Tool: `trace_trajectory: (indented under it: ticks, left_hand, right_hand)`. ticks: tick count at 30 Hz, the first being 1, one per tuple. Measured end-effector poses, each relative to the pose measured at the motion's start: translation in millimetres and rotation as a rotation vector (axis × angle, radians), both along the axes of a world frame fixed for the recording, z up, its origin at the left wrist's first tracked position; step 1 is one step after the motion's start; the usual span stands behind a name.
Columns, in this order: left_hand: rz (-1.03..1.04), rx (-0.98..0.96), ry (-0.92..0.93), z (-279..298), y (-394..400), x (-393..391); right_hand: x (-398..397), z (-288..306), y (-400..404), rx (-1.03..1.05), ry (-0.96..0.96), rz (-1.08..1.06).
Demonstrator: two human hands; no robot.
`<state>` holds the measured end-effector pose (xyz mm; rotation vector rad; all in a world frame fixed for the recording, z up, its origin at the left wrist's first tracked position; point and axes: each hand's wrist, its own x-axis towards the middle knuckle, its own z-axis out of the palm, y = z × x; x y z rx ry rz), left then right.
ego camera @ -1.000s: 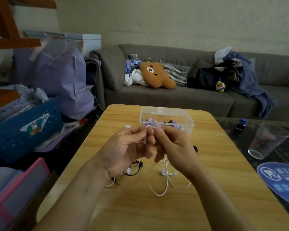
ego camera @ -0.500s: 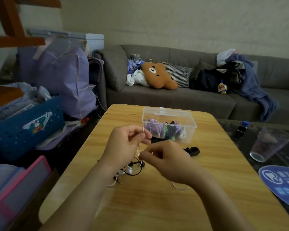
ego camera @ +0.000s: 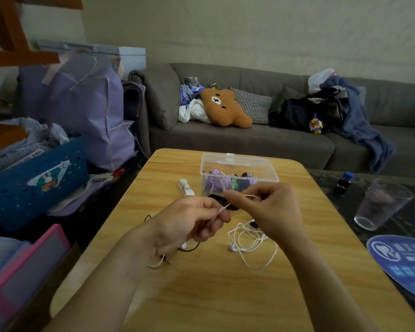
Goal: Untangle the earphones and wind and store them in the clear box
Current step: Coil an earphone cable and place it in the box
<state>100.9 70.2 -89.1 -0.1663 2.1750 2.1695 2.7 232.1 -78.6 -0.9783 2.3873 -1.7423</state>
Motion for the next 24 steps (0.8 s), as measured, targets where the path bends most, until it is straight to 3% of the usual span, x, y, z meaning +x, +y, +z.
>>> trace_trajectory:
  ticks: [4, 9, 12, 17, 21, 24]
  left_hand:
    - [-0.009, 0.204, -0.02, 6, -1, 2]
    - [0.286, 0.808, 0.139, 4, 0, -7]
    - [0.433, 0.895, 0.232, 3, -7, -8]
    - [0.58, 0.782, 0.258, 3, -16, -5]
    - [0.699, 0.255, 0.356, -3, -18, -6]
    - [0.573, -0.086, 0.372, -5, -15, -5]
  right_hand:
    - [-4, -3, 0, -0.009, -0.004, -0.056]
    - [11, -13, -14, 0.12, 0.001, 0.048]
    - [23, -25, -28, 0.22, 0.11, 0.102]
    - [32, -37, -39, 0.383, 0.258, 0.162]
    - [38, -33, -39, 0.361, 0.231, 0.231]
    - [39, -24, -36, 0.253, 0.178, 0.29]
